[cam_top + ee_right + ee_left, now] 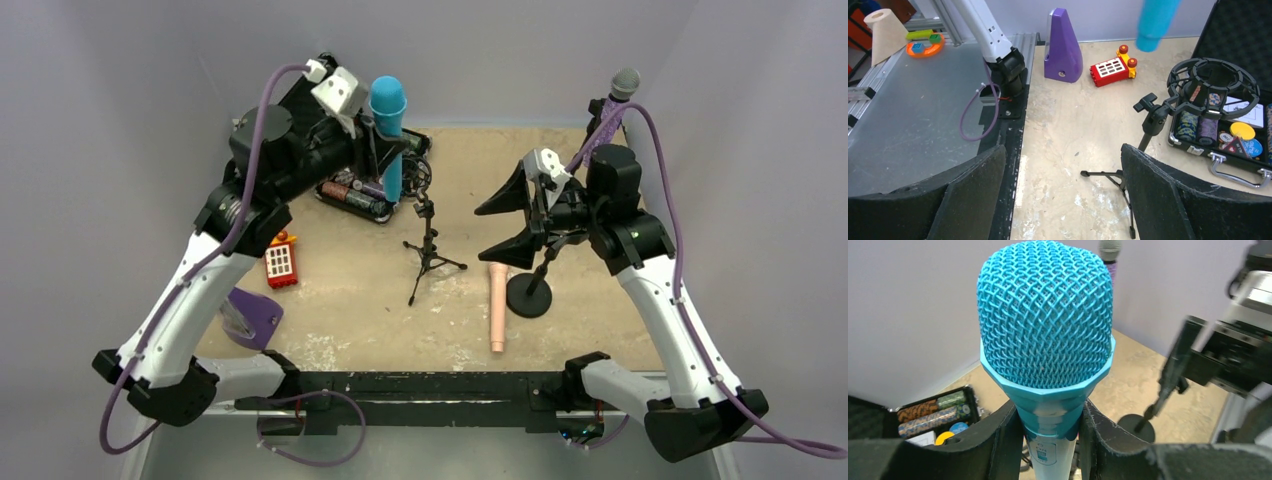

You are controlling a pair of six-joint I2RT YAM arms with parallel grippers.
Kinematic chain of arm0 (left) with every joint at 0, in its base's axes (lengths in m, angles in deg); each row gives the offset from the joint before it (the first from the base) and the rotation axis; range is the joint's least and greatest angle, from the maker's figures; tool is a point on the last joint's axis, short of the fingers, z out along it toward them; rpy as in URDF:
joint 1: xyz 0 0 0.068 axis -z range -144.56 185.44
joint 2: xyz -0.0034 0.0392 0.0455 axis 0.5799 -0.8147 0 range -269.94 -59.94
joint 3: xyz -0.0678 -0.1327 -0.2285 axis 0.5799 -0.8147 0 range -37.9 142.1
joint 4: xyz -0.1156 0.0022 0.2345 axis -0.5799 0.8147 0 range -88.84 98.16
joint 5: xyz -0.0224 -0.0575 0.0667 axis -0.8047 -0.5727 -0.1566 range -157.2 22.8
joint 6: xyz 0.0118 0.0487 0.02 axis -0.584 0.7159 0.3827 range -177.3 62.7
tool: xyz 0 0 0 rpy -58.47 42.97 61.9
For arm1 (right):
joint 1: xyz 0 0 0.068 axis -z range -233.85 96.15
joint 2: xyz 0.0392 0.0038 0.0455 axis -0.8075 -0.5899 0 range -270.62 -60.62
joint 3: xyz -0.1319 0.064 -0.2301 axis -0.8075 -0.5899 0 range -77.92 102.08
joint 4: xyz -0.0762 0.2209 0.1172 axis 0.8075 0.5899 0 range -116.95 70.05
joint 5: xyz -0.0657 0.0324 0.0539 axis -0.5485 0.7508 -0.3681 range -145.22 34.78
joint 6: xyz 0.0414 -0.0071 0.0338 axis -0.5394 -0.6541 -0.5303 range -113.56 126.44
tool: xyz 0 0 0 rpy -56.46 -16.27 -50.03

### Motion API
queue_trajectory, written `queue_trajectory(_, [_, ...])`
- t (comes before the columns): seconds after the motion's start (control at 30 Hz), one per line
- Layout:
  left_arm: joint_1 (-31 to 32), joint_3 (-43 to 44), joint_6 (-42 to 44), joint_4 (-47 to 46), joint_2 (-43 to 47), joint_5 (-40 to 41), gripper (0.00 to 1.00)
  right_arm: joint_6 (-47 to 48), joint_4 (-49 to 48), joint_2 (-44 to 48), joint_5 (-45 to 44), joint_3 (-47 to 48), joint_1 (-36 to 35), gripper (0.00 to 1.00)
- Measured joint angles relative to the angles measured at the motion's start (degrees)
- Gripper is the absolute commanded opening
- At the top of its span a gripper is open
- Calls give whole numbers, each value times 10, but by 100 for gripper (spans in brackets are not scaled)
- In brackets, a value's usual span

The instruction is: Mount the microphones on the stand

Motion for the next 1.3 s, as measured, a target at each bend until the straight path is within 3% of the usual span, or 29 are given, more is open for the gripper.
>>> queue_trajectory(0.33, [-40,39,-7,-34,-130,39,0,4,1,5,-2,-14,3,89])
queue_trajectory(0.97, [-64,61,-35,-96,-145,36,0,4,1,5,-2,-14,6,88])
queue_trajectory(1.3, [-65,-58,-33,-154,-136,14,0,4,0,5,2,-22,6,89])
